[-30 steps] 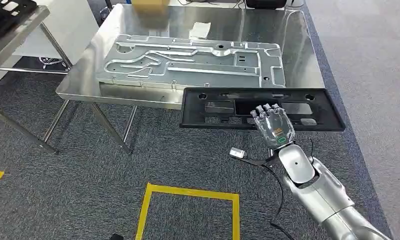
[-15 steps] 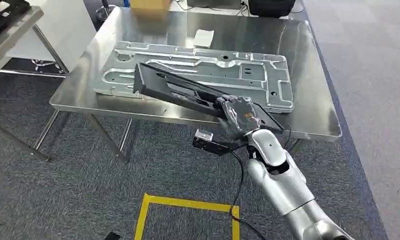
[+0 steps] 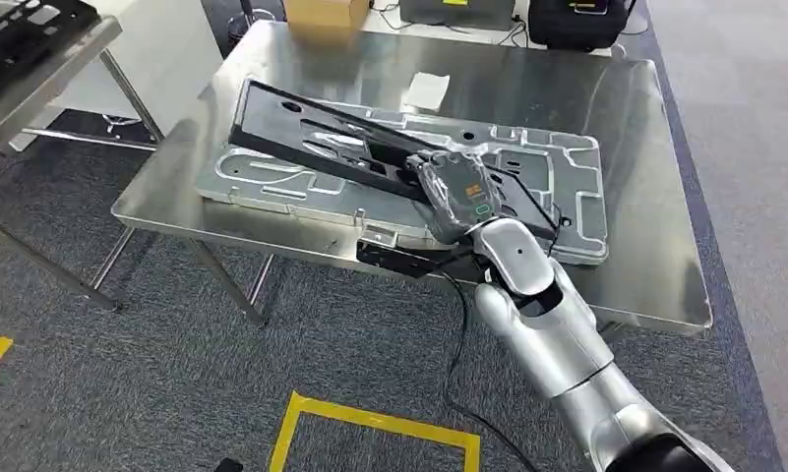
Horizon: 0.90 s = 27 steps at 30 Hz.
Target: Take the parts from the cabinet and place them on the table.
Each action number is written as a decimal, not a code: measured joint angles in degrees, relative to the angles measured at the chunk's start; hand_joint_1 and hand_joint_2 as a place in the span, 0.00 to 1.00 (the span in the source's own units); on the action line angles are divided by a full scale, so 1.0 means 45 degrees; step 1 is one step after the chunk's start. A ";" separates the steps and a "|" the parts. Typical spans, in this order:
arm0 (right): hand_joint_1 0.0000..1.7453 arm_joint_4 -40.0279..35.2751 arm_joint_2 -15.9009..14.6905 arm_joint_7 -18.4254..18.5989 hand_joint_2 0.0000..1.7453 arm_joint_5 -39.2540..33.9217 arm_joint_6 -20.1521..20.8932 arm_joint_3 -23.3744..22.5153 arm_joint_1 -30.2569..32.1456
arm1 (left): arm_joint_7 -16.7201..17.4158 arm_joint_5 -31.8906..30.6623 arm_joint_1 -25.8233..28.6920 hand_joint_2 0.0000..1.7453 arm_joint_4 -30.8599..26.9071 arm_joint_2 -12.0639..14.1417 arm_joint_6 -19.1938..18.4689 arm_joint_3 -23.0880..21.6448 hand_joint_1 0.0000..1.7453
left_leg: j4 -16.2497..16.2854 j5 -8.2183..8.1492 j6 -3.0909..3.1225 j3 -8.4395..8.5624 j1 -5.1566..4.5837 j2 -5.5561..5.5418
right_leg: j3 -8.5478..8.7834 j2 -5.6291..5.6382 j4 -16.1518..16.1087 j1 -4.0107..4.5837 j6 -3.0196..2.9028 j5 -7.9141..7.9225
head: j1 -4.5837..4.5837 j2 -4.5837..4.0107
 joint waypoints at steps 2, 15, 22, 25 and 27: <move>1.00 0.0087 -0.0005 -0.0005 1.00 -0.0049 0.0185 0.0024 0.0009 | 0.0000 0.0005 0.0063 0.00 0.0000 0.0000 -0.0010 0.0000 0.00 | 0.1067 -0.0395 -0.0058 -0.0896 0.0034 0.0062 | 0.0318 -0.0055 0.0001 -0.0009 0.0018 -0.0267 | -0.0010 0.0000; 1.00 0.1295 0.0058 0.0466 1.00 -0.0117 0.1599 0.0422 -0.1344 | 0.0078 0.0053 0.0029 0.00 0.0005 0.0034 -0.0131 -0.0068 0.00 | -0.2929 0.1851 0.0653 0.0455 0.0029 0.0119 | -0.0340 -0.0096 0.2837 -0.0026 0.0745 -0.1858 | 0.0034 0.0000; 1.00 0.3164 -0.0485 0.1456 1.00 0.0349 0.1570 0.0374 -0.1439 | 0.0073 0.0175 0.0091 0.00 0.0015 -0.0020 -0.0087 -0.0087 0.00 | -0.2943 0.1094 0.0649 0.1318 -0.0102 -0.0134 | -0.1067 -0.0099 0.0342 0.0194 0.0242 0.0928 | 0.0107 -0.0005; 1.00 0.3987 -0.0616 0.1569 1.00 0.0461 0.1414 0.0195 -0.1487 | 0.0058 0.0209 0.0013 0.00 0.0039 -0.0044 -0.0073 -0.0092 0.00 | -0.2771 0.0991 0.0391 0.1469 -0.0142 -0.0189 | -0.1038 -0.0067 0.0231 0.0293 0.0150 0.0704 | 0.0068 0.0000; 1.00 0.4275 -0.0704 0.1598 1.00 0.0495 0.1371 0.0082 -0.1505 | 0.0058 0.0209 0.0050 0.00 0.0034 0.0015 -0.0068 -0.0097 0.00 | -0.2807 0.0838 0.0250 0.1521 -0.0172 -0.0142 | -0.0715 -0.0093 0.0057 0.0114 0.0065 0.0725 | 0.0063 0.0000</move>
